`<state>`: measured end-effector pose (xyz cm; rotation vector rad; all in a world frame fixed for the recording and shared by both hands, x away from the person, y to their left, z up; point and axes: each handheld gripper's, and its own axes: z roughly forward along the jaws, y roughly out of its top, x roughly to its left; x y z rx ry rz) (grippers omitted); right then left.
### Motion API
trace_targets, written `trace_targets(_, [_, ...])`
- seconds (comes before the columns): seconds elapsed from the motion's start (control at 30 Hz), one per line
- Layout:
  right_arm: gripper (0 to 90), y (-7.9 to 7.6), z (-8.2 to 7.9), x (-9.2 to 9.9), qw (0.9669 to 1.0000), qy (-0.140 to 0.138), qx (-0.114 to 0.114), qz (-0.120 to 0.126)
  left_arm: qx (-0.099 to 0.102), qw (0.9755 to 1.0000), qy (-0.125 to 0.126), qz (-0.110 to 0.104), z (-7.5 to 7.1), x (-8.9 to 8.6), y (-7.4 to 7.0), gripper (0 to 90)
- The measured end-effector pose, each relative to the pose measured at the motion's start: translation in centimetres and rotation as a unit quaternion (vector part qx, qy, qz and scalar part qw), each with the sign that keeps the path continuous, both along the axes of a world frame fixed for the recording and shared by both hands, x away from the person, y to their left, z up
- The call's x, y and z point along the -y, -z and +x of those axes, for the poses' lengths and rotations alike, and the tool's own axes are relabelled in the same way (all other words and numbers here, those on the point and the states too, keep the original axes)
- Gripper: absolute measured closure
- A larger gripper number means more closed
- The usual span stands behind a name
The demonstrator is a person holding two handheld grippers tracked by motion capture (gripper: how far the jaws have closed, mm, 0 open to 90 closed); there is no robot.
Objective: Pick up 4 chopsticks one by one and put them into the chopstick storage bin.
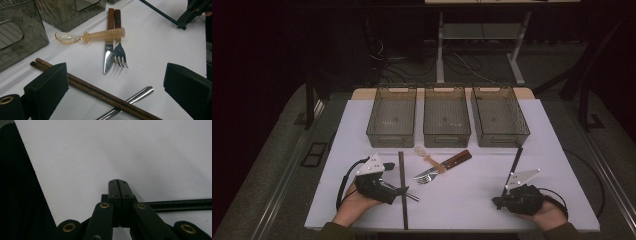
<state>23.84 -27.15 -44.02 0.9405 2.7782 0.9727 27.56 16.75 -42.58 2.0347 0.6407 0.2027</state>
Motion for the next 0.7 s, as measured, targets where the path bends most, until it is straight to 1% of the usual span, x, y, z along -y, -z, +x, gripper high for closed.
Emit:
trace_targets(0.13, [89.3, -0.06, -0.22, 0.21, 1.0000, 0.004, 0.000, -0.005, 0.000, 1.0000, 0.000, 0.000, -0.01, 0.02, 0.01, 4.8])
trace_targets(0.33, [89.3, -0.12, -0.43, 0.31, 0.9999, 0.004, 0.000, -0.010, 0.000, 1.0000, 0.000, 0.000, 0.03, -0.02, 0.00, 4.8])
trace_targets(0.47, [89.3, -0.20, -0.54, 0.30, 0.9999, 0.001, 0.000, -0.017, 0.000, 1.0000, -0.001, -0.002, -0.02, 0.01, -0.02, 4.8])
trace_targets(0.63, [89.3, -0.22, -0.53, 0.37, 0.9998, -0.001, -0.002, -0.017, -0.001, 1.0000, -0.001, -0.002, -0.02, 0.01, -0.02, 4.8])
trace_targets(0.7, [89.3, -0.29, -0.62, 0.35, 0.9997, -0.004, 0.001, -0.024, -0.001, 1.0000, -0.001, -0.002, -0.02, 0.02, -0.01, 4.8])
